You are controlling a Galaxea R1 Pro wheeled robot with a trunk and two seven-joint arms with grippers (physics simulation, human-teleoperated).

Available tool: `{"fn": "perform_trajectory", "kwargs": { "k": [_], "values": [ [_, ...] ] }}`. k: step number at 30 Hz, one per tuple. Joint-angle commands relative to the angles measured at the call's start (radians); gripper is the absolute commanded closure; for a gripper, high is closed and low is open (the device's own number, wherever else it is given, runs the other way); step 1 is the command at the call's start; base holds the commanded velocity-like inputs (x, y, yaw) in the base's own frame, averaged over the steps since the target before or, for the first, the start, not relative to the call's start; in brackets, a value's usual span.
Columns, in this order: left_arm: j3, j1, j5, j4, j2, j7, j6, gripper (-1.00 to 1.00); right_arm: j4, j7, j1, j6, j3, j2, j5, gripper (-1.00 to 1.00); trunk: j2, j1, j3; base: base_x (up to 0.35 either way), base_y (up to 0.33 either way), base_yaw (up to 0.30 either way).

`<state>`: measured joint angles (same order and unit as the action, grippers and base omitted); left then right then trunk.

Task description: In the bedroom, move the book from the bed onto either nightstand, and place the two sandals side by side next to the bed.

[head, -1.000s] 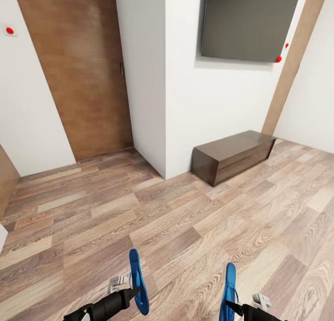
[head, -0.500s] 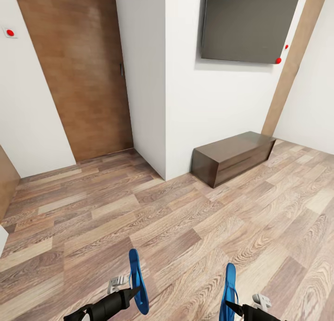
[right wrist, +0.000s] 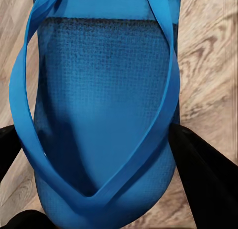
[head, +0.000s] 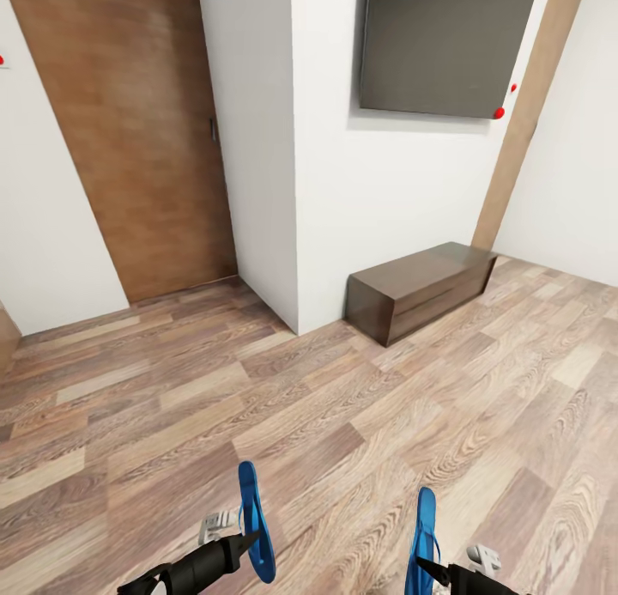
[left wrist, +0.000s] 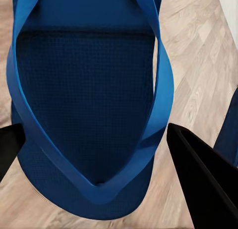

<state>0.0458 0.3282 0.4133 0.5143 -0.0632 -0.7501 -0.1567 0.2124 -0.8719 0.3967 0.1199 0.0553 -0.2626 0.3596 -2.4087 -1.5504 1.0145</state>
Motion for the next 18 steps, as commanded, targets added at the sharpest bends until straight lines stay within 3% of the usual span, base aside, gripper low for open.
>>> {"fn": "perform_trajectory", "kwargs": {
  "k": [1,18],
  "values": [
    [0.005,0.0,0.01,0.001,-0.001,0.0,-0.007,1.0,0.0,-0.004,0.001,0.011,0.006,0.0,0.002,1.0,0.0,0.0,0.001,0.0,0.0,-0.257],
    [0.005,0.0,0.01,0.001,-0.001,0.0,-0.007,1.0,0.001,-0.003,0.001,0.011,0.006,0.0,0.003,1.0,0.0,0.0,-0.004,0.0,0.0,-0.289]
  ]
}}
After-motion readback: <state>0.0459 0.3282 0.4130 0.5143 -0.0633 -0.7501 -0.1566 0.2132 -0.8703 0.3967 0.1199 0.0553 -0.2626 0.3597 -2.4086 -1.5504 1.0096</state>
